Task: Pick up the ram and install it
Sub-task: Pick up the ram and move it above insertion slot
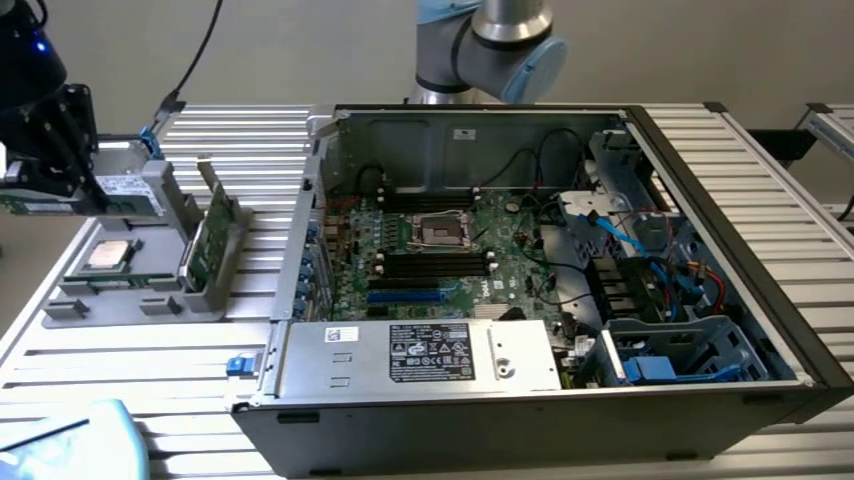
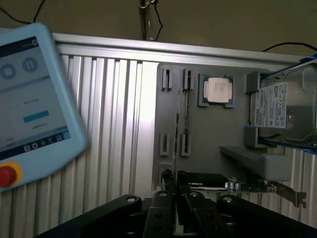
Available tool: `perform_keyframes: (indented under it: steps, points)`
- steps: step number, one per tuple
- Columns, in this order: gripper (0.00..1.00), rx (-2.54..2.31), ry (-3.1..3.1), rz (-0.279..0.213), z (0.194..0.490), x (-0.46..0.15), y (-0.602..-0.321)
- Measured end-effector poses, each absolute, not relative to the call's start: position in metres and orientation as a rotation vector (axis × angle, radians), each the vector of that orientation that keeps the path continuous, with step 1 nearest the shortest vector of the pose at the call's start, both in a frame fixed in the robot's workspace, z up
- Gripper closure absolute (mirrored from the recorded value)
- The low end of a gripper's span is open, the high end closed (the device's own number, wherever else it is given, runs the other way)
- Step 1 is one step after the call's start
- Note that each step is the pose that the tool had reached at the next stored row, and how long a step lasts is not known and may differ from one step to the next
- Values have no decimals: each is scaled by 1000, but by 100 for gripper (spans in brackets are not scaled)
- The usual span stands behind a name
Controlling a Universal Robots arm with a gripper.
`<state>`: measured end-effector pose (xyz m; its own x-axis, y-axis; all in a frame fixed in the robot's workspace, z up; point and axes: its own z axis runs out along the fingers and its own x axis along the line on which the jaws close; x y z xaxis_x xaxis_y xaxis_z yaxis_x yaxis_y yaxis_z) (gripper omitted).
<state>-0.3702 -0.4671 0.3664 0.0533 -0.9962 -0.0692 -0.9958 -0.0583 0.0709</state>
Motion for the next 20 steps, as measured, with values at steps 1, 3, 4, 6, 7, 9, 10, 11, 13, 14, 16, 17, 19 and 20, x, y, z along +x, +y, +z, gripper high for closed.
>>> perform_keyframes:
  steps: [1, 3, 4, 6, 7, 9, 10, 11, 13, 14, 16, 17, 19, 20]
  points:
    - [86, 2276, -2152, -157, 371, -370, -469]
    - [86, 2275, -2151, -160, 380, -369, -473]
    - [86, 2274, -2150, -162, 385, -369, -475]
    - [86, 2273, -2150, -163, 394, -368, -479]
    - [86, 2273, -2150, -164, 398, -366, -481]
    - [86, 2276, -2152, -170, 403, -361, -485]
    - [86, 2278, -2154, -174, 405, -358, -486]
    - [86, 2281, -2155, -179, 407, -355, -487]
    - [86, 2285, -2158, -188, 411, -349, -488]
    - [86, 2288, -2159, -192, 412, -347, -489]
    - [86, 2292, -2162, -200, 413, -340, -490]
    - [86, 2293, -2162, -204, 414, -336, -490]
    - [86, 2296, -2163, -209, 414, -329, -490]
    - [86, 2297, -2163, -211, 414, -326, -491]
